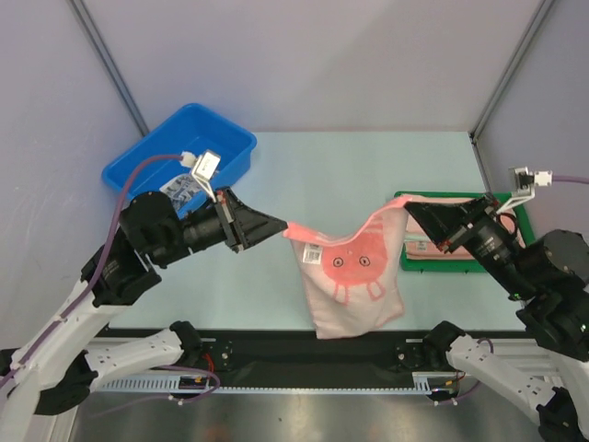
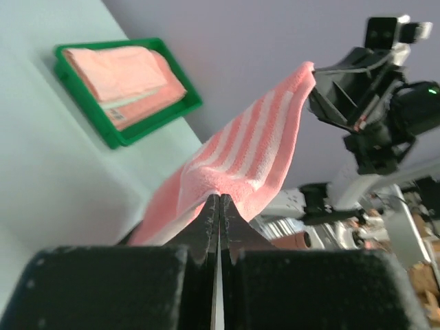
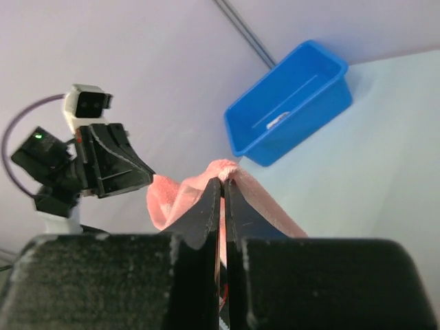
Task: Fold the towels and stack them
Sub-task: Flatten out the crumpled towel
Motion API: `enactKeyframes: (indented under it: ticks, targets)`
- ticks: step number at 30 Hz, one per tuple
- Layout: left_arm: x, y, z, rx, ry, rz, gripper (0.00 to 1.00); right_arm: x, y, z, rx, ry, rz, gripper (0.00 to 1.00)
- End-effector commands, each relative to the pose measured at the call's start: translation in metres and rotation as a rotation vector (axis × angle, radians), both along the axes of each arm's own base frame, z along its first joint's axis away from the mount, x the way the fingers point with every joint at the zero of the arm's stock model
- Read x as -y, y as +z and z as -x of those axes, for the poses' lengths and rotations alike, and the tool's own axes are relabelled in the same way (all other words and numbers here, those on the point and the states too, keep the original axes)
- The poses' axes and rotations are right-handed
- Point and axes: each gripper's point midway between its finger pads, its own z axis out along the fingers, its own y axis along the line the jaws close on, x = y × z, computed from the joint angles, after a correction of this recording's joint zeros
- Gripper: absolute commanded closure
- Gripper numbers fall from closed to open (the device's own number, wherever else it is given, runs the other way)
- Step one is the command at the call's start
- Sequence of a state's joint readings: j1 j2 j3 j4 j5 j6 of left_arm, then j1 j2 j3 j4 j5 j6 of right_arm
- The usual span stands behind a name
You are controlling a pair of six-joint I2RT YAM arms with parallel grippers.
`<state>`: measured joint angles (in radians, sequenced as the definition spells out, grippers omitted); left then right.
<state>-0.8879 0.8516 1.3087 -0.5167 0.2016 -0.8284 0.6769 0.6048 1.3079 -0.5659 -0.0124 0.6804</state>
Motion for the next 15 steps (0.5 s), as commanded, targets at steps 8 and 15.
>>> enactKeyframes:
  ticks: [8, 15]
  targets:
    - [-0.024, -0.053, -0.155, -0.086, 0.274, -0.139, 1.0, -0.024, -0.044, -0.172, -0.027, -0.343, 0.35, 1.0]
    - [-0.023, -0.119, -0.29, -0.079, 0.223, -0.152, 1.0, -0.032, -0.126, -0.314, -0.102, -0.176, 0.261, 1.0]
